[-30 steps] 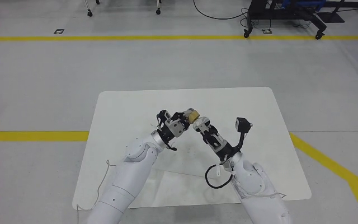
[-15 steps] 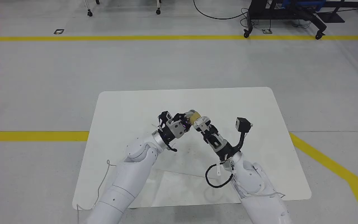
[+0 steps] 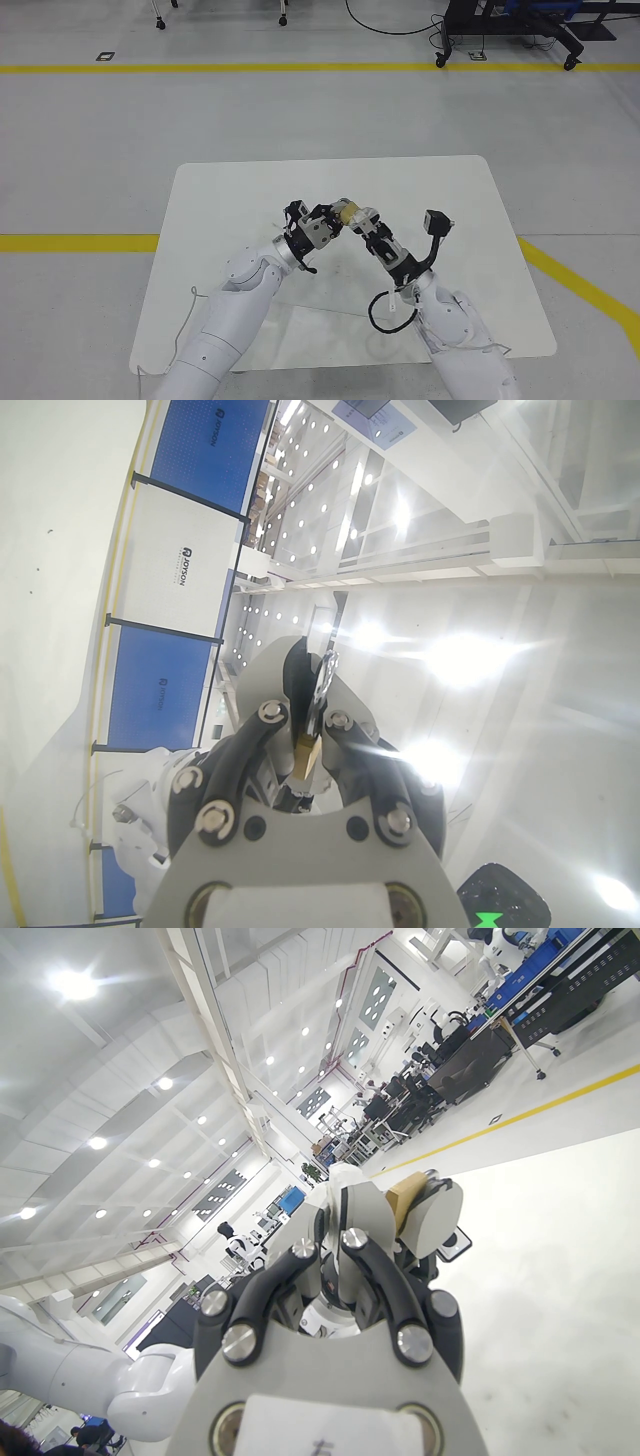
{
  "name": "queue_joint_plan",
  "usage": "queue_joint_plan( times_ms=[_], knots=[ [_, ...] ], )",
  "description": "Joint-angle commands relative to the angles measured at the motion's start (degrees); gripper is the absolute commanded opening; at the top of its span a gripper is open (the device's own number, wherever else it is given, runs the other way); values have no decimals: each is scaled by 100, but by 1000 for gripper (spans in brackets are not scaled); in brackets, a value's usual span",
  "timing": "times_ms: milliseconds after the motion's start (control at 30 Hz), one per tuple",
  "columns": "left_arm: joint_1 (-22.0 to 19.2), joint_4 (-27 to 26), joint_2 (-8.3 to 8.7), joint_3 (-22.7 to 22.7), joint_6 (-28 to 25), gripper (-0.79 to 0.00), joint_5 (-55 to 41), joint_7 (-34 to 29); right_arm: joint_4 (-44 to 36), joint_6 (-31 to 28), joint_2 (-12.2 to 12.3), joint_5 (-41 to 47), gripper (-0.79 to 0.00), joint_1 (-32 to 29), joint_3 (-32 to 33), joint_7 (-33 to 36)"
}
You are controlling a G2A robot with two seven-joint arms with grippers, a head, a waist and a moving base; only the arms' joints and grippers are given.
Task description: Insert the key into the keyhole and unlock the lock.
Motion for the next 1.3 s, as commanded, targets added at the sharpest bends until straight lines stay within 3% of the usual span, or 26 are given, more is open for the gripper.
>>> queue_joint_plan(
  times_ms=[0,400,533,633,667,867,933,967,1000,1267],
  knots=[
    [7,-17,1,4,10,-785,8,-4,17,-9,-6,3,-785,11,-10,-2],
    [30,-80,7,21,-1,-785,86,20,-23,11,-13,-136,-785,-22,104,-113],
    [24,-82,5,-34,-260,-785,129,205,-243,-60,10,-126,-767,-159,257,-118],
    [-9,-61,1,-46,-727,-785,362,402,-423,-49,49,-593,-437,-277,461,-124],
    [-24,-39,2,-37,-899,-785,492,444,-482,-1,66,-954,-409,-312,552,-169],
    [-132,167,1,58,-1506,-785,1118,572,-928,308,107,-3356,-468,-556,829,-1186],
    [-178,276,8,55,-1541,-785,1278,648,-1115,668,127,-4889,-431,-651,894,-1904],
    [-205,302,16,55,-1573,-785,1400,672,-1121,821,133,-5348,-262,-671,897,-2114],
    [-233,343,31,41,-1647,-785,1579,739,-1037,1090,137,-6030,0,-691,862,-2505],
    [-251,366,52,-37,-1821,-785,1749,919,-1001,1139,136,-6119,0,-692,847,-2587]
  ],
)
